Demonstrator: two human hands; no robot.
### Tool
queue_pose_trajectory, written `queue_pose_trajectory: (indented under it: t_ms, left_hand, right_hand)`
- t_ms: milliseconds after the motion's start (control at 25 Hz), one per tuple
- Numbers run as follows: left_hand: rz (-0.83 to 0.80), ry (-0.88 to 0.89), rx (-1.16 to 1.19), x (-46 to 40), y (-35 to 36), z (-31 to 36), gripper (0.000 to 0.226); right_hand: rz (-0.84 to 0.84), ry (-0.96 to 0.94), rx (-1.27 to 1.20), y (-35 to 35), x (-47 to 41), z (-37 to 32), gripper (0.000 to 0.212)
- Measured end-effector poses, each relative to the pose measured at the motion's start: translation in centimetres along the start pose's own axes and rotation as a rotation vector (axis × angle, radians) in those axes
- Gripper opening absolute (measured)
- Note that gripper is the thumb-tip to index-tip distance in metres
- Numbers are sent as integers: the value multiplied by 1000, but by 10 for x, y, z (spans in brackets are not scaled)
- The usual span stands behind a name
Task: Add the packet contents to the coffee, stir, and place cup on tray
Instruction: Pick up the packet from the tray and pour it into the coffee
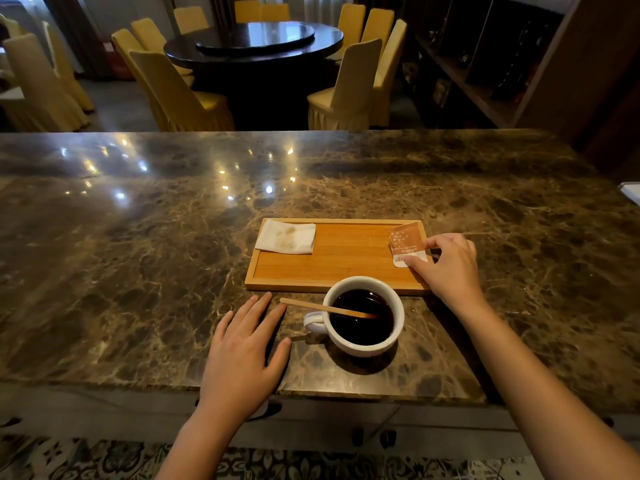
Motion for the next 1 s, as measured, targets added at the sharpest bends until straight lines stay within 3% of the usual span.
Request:
queue_pose_trajectory:
  t_ms: [160,280,400,560,680,840,1000]
  left_hand:
    - [-4,3,6,0,1,-1,54]
    - [-7,4,3,0,2,-1,55]
    - [-7,6,-2,0,2,0,55]
    - [-4,10,-5,0,1,0,55]
    - [-3,12,-9,0,1,1,55]
    - [-2,14,-17,0,2,0,56]
    - [3,13,-14,0,2,0,56]
  right_hand:
    - [15,12,-188,-6,5,5,18]
    - [25,103,-529,-20,14,0,6]
    - [-14,199,-990,-32,29,-7,12]
    - [-27,309,-1268,-41,46,-12,19]
    - [-76,322,-1268,-43,59,-18,20]
    - [-192,147,-1170,-49,74,-32,20]
    - [-241,-46,-830,-55,82,-46,17]
Point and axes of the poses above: each hand's wrist, its own x-axis away from the middle knuckle, its own y-axis out of the palm, z = x × y, the point moved 4 cm from there along -x, towards the middle knuckle, and after that the axes turned 6 degrees about -x, right-handed, at the moved point
